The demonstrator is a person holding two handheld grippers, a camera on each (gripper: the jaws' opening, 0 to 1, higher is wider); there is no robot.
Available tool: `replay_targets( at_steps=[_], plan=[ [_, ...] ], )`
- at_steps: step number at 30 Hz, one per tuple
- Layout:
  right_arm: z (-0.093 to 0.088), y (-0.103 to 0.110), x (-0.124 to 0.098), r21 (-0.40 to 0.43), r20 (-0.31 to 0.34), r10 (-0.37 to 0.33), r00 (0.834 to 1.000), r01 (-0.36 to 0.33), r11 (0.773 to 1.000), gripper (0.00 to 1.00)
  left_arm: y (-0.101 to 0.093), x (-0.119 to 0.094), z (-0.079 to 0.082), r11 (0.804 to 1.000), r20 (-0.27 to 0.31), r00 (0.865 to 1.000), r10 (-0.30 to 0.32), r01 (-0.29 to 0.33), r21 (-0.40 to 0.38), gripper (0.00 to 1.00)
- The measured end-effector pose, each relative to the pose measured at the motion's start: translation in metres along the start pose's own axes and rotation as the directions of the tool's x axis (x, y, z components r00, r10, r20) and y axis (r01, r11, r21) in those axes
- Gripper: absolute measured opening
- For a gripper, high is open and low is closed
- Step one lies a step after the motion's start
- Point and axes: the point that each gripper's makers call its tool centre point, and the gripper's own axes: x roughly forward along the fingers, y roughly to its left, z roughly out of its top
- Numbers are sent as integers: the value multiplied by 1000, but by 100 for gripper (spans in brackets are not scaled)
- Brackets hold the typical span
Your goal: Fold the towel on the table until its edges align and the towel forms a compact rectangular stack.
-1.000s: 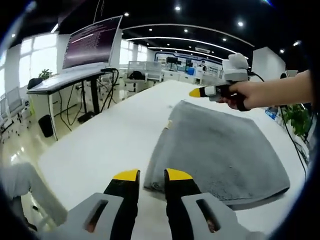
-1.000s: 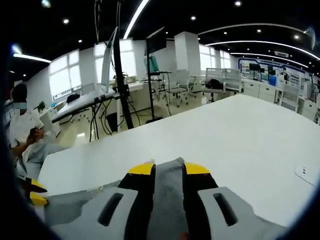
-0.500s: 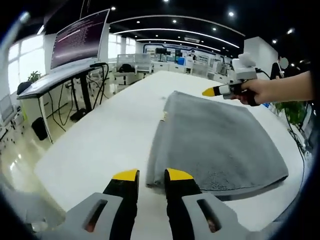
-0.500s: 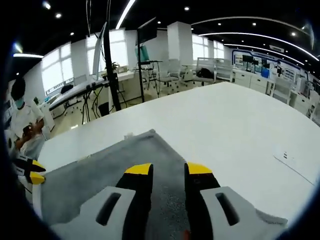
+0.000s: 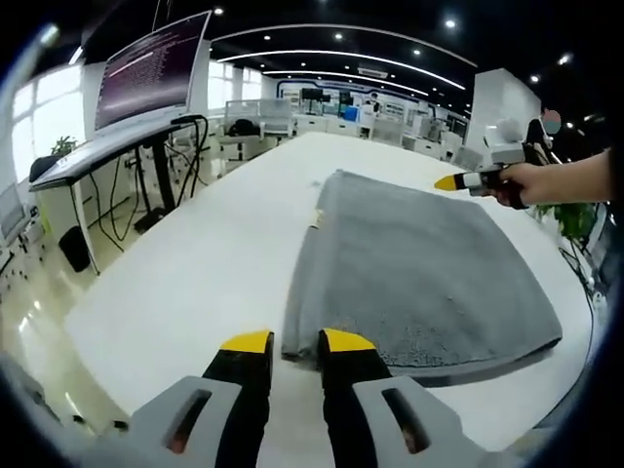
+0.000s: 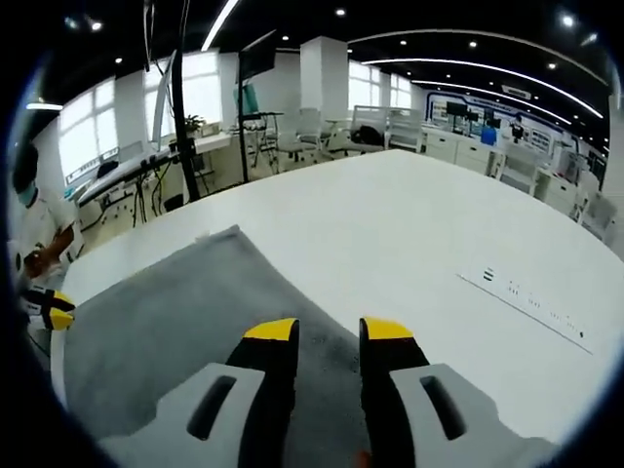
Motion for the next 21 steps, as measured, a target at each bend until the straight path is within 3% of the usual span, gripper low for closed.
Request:
replay_targets(
  at_steps=[12,21],
  plan=[
    [-30,-36,-34,51,-40,-96,995,98,994,24,-7,2,0,998,-16,999,-43,44,49,15],
    [-62,-64,-57,104,-100,-204,974,214,971,24,-9,0,0,996,-15,998,-62,63,68,12]
  ],
)
